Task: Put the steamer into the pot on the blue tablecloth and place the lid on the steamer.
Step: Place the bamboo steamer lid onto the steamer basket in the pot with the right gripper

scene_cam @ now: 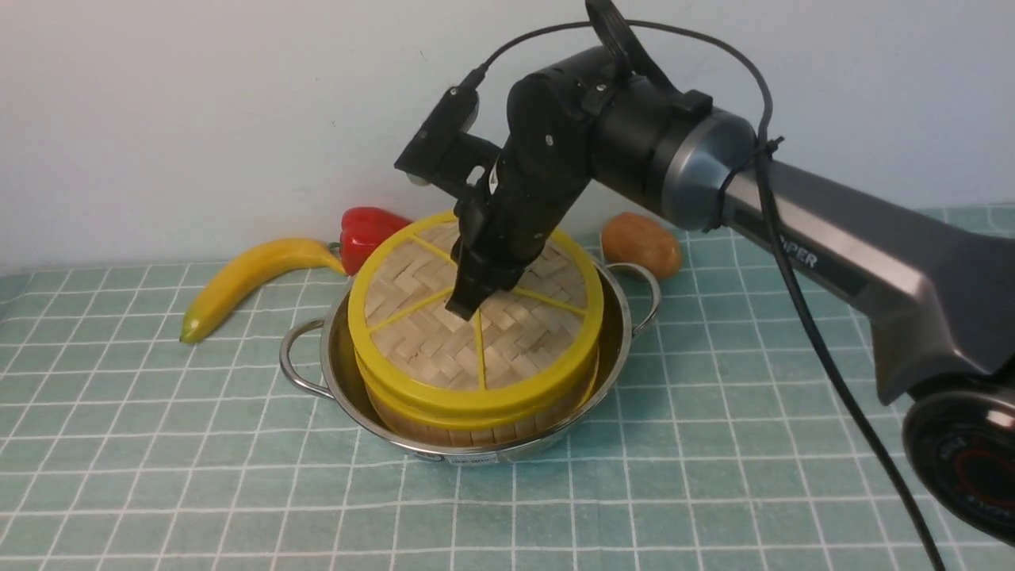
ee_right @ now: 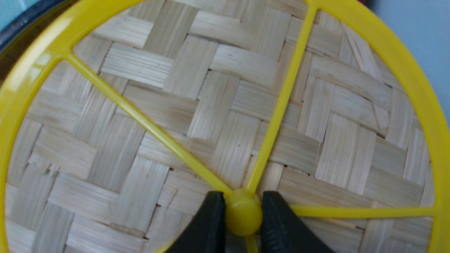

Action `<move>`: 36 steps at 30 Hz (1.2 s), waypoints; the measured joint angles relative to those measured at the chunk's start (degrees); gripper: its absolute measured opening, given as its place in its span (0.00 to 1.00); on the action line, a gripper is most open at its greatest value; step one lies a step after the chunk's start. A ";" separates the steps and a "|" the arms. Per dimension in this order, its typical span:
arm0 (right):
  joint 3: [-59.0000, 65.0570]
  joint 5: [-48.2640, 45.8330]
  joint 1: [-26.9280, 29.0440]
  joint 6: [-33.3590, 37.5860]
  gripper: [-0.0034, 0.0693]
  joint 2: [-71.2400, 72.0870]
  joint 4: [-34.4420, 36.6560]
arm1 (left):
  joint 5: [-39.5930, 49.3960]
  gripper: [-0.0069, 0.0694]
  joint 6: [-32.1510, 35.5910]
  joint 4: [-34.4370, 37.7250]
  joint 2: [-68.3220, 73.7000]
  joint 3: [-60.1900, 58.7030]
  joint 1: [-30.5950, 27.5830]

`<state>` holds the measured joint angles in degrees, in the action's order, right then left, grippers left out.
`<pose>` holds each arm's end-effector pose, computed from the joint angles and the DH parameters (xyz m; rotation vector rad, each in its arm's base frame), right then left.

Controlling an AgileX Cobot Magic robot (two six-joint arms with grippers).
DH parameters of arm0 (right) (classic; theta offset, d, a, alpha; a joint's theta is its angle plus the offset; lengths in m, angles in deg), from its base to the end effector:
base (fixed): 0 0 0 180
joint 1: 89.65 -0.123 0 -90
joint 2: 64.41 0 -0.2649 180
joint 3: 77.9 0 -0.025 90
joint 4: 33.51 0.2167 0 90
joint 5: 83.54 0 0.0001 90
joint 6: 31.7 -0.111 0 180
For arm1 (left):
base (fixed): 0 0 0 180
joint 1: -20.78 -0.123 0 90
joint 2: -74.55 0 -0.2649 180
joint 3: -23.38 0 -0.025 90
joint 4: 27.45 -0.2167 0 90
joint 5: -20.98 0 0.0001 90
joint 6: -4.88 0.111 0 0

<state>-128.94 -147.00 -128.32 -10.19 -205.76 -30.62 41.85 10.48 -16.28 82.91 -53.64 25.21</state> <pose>0.3659 0.2993 0.2128 -1.3356 2.3372 0.1606 0.0576 -0.0122 0.1735 0.0414 1.8506 -0.1768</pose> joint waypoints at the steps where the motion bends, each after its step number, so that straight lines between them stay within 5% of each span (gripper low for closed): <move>1: 0.00 -0.06 0.00 0.00 0.25 -0.24 0.06 | 0.00 0.56 0.00 0.00 0.00 0.00 0.00; 36: -2.08 -0.81 0.00 1.30 0.25 -1.57 0.85 | 0.00 0.56 0.00 0.02 0.00 0.00 0.00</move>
<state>-131.02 -147.81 -128.32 -8.89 -207.33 -29.77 41.85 10.48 -16.26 82.91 -53.64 25.21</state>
